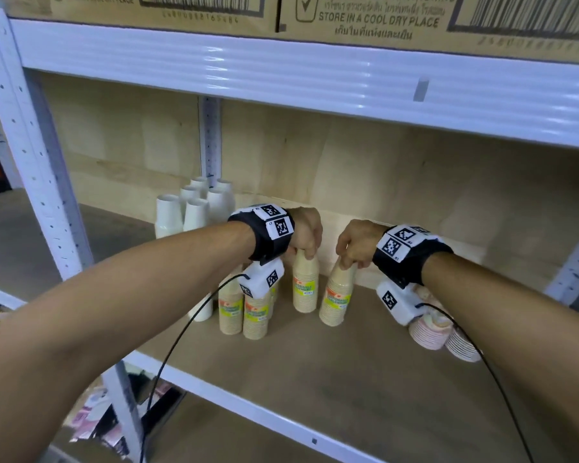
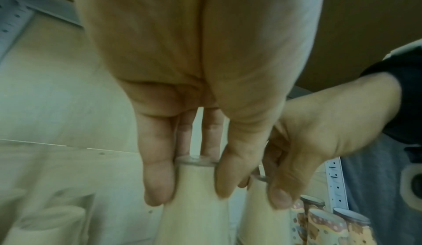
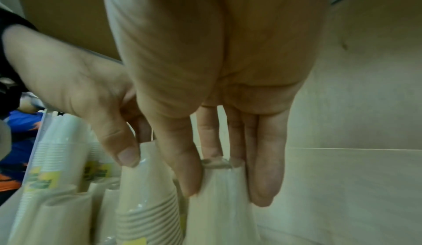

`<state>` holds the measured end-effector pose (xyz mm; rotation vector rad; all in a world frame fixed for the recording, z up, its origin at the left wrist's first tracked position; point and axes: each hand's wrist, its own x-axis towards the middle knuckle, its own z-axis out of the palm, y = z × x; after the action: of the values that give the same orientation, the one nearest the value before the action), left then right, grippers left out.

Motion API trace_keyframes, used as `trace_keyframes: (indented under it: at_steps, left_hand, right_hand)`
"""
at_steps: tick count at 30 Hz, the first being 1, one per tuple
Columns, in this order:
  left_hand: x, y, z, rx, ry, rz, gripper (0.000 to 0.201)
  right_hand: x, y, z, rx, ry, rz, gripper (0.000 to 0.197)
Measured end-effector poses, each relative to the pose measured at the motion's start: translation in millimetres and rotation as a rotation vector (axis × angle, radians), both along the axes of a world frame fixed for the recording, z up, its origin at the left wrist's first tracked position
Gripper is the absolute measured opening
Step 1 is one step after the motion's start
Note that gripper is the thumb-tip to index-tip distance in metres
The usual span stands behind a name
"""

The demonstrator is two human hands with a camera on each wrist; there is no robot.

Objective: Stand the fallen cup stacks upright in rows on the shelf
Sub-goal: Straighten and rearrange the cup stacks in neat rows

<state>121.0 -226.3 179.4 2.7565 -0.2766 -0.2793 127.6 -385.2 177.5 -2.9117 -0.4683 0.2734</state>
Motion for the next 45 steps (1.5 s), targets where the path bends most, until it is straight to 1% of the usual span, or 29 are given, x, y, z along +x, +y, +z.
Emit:
trace_keyframes:
  at_steps: [3,5,8,10,12,16,18,22,23,26,27,30,37,43,44,45]
  left_hand:
    - [22.6,-16.5,-2.2,-0.006,-0.058,-0.016,0.027]
    - [36.6,-27.3,-5.3,0.012,-0.111,-0.037,0.018]
    - [60.4,-41.3,-15.2,-0.001,-0.169,-0.051,0.02]
    - [74.1,-49.8,-22.0,0.035,-0.221,-0.031,0.016]
    - [87.1,-60.6,-28.1,0.053,-0.233,-0.011,0.011]
    - [109.0,-75.5,-38.6,0.076,-0.228,0.022,0.027]
    - [116.3,-79.1,-41.7,0.081,-0.215,0.035,0.032]
    - [127.0,-83.4,-45.9,0.078,-0.192,0.045,0.012]
    - [129.5,-84.3,-47.9,0.069,-0.194,0.045,0.013]
    - [136.9,-85.9,-54.8,0.013,-0.221,0.059,0.025]
    - [138.2,-86.0,-56.2,-0.003,-0.231,0.069,0.027]
    - [146.0,-84.8,-60.9,-0.037,-0.236,0.031,0.026]
    - [150.5,-86.9,-69.2,-0.027,-0.239,0.047,0.024]
    - [146.0,-88.1,-68.2,0.002,-0.241,0.029,0.025]
    - [145.2,-86.7,-67.9,-0.005,-0.239,0.026,0.024]
    - [144.9,-85.0,-67.7,-0.015,-0.237,0.02,0.023]
  right_hand:
    - [10.1,-15.8,-0.9,-0.078,-0.071,-0.045,0.032]
    - [18.4,-26.7,-5.4,-0.059,-0.102,-0.057,0.033]
    - [34.6,-39.8,-16.4,-0.046,-0.133,-0.085,0.033]
    - [48.1,-46.2,-24.6,-0.02,-0.151,-0.139,0.034]
    - [60.8,-51.3,-32.0,0.012,-0.173,-0.181,0.032]
    - [84.5,-58.5,-46.4,0.056,-0.206,-0.214,0.035]
    - [94.6,-61.2,-52.5,0.068,-0.224,-0.219,0.032]
    - [107.1,-63.1,-60.0,0.077,-0.235,-0.187,0.016]
    - [109.9,-63.6,-61.5,0.086,-0.231,-0.187,0.017]
    - [118.1,-65.9,-66.5,0.117,-0.224,-0.189,0.034]
    - [120.0,-66.3,-67.7,0.126,-0.221,-0.192,0.036]
    - [124.9,-66.8,-72.1,0.144,-0.23,-0.2,0.032]
    - [131.1,-63.4,-80.9,0.19,-0.26,-0.214,0.029]
    - [130.4,-60.4,-81.8,0.186,-0.286,-0.214,0.011]
    - [130.6,-61.1,-81.9,0.188,-0.286,-0.21,0.009]
    - [130.2,-61.5,-81.7,0.19,-0.28,-0.215,0.011]
